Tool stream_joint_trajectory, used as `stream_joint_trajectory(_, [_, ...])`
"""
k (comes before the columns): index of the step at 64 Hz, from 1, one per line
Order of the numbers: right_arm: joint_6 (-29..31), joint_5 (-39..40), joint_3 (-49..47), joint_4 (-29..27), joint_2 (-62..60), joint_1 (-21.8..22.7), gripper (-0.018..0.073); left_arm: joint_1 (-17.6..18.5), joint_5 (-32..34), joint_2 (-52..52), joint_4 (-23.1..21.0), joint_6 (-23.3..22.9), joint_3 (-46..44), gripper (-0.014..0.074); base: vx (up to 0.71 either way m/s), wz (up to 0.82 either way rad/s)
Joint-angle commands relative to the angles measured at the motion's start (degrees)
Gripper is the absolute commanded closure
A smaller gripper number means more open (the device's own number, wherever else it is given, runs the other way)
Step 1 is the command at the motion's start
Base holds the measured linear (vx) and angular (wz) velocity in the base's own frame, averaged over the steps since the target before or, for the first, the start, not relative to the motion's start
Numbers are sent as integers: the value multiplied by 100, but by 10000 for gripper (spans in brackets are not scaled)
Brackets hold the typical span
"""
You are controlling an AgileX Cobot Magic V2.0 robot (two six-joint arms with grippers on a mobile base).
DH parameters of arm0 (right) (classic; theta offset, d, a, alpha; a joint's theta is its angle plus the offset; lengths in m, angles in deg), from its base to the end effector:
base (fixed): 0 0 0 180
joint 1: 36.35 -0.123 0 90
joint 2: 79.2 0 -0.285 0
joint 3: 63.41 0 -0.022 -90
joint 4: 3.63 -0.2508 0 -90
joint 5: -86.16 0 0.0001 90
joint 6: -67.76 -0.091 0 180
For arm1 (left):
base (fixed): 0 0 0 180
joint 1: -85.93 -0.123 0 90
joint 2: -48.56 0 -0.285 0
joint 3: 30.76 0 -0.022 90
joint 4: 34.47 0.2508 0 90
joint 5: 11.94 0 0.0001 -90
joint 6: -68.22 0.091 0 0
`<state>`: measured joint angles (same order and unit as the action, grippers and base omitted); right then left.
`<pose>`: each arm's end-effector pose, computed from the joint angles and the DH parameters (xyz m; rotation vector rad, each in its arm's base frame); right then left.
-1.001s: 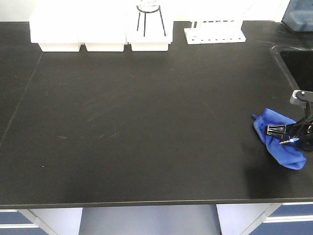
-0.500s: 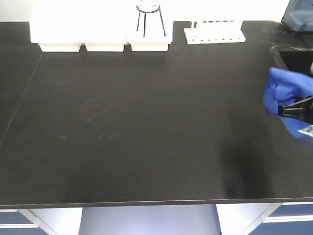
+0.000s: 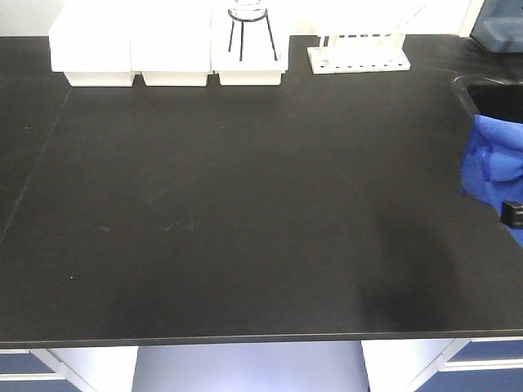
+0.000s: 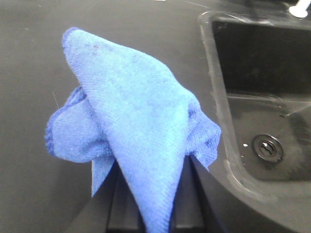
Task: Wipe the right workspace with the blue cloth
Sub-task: 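Lift the blue cloth off the counter with the right gripper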
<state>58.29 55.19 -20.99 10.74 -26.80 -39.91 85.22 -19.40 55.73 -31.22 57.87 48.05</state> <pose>0.1522 -0.0022 0.2978 -0.0505 2.1783 -0.1333 0.0567 0.0014 0.1926 -0.1171 1.6270 -0.0800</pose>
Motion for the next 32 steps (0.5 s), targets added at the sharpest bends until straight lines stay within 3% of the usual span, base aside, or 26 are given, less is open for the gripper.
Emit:
stream_joint_trajectory(1, [73,213,-166,61,-166,-3,567,22,464,-91,-36,-49,176,602,0,0])
stream_joint_trajectory(32, [67,151,-166,61,-239,-3,567,22,464,-91,-36,-49,176,602,0,0])
